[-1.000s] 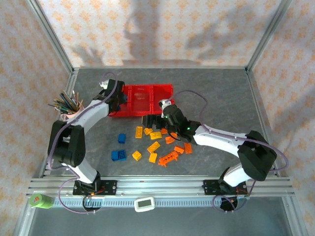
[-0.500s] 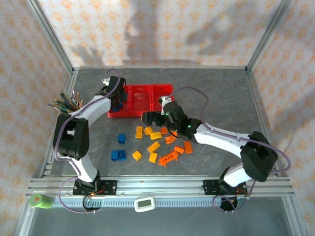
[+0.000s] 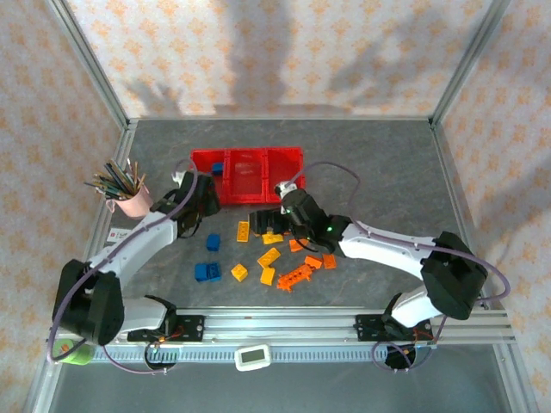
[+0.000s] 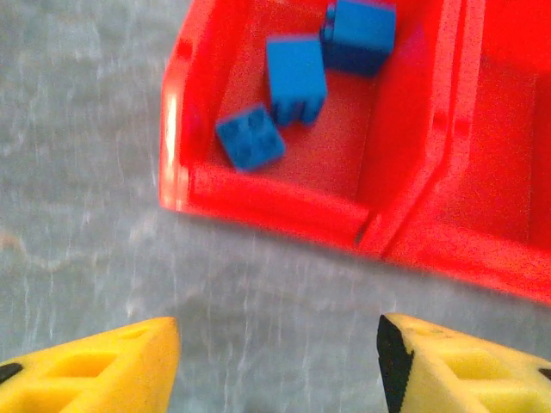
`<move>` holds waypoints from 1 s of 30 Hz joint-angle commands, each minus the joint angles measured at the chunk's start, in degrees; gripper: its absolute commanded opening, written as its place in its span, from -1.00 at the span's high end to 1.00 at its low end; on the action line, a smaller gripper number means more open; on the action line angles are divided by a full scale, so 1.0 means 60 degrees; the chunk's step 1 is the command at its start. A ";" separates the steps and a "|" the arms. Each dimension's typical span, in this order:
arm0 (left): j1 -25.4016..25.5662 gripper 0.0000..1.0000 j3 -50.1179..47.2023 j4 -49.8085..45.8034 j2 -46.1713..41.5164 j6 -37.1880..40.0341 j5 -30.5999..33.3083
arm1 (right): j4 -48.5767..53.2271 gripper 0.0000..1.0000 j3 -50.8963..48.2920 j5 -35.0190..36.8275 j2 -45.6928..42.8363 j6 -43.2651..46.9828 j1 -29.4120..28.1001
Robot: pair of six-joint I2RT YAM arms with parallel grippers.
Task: Sort the legos into containers by color
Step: Pick up the lego from the middle-left of the table.
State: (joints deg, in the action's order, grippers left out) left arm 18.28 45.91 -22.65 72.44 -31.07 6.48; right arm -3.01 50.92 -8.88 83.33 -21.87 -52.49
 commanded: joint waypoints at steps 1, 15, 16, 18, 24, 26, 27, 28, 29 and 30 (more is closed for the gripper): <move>0.0397 -0.32 -0.0772 -0.0676 -0.0607 -0.0828 0.0203 | -0.0114 -0.99 -0.0301 0.0236 0.0043 -0.0130 -0.0301; 0.0879 -0.48 -0.2101 0.0325 -0.0334 -0.1121 -0.1211 | -0.0836 -0.99 -0.0839 0.0221 0.0466 -0.0550 -0.0495; 0.0927 -0.48 -0.2100 0.0428 -0.0259 -0.1121 -0.1226 | -0.0832 -0.99 -0.0812 0.0233 0.0475 -0.0538 -0.0503; 0.0952 -0.49 -0.2100 0.0563 0.0027 -0.1064 -0.1285 | -0.0832 -0.99 -0.0817 0.0229 0.0482 -0.0523 -0.0500; 0.0981 -0.34 -0.2129 0.0962 0.0703 -0.0932 -0.1360 | -0.0847 -0.99 -0.0816 0.0207 0.0498 -0.0526 -0.0497; 0.0981 -0.19 -0.2130 0.0905 0.0823 -0.0963 -0.1197 | -0.0847 -0.99 -0.0797 0.0201 0.0500 -0.0529 -0.0504; 0.0974 -0.13 -0.2164 0.0925 0.0832 -0.0974 -0.1140 | -0.0854 -0.99 -0.0807 0.0193 0.0500 -0.0523 -0.0496; 0.0981 -0.08 -0.2220 0.0982 0.0828 -0.0975 -0.1160 | -0.0861 -1.00 -0.0810 0.0206 0.0497 -0.0528 -0.0496; 0.0981 -0.03 -0.2312 0.1081 0.0808 -0.0975 -0.1229 | -0.0869 -0.99 -0.0799 0.0208 0.0497 -0.0518 -0.0495; 0.0981 0.02 -0.2382 0.1163 0.0803 -0.0962 -0.1284 | -0.0874 -0.99 -0.0805 0.0216 0.0497 -0.0533 -0.0495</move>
State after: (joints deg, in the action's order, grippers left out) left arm 23.66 33.01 -17.47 77.14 -37.15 -1.26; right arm -6.92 46.37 -8.80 86.04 -24.45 -55.20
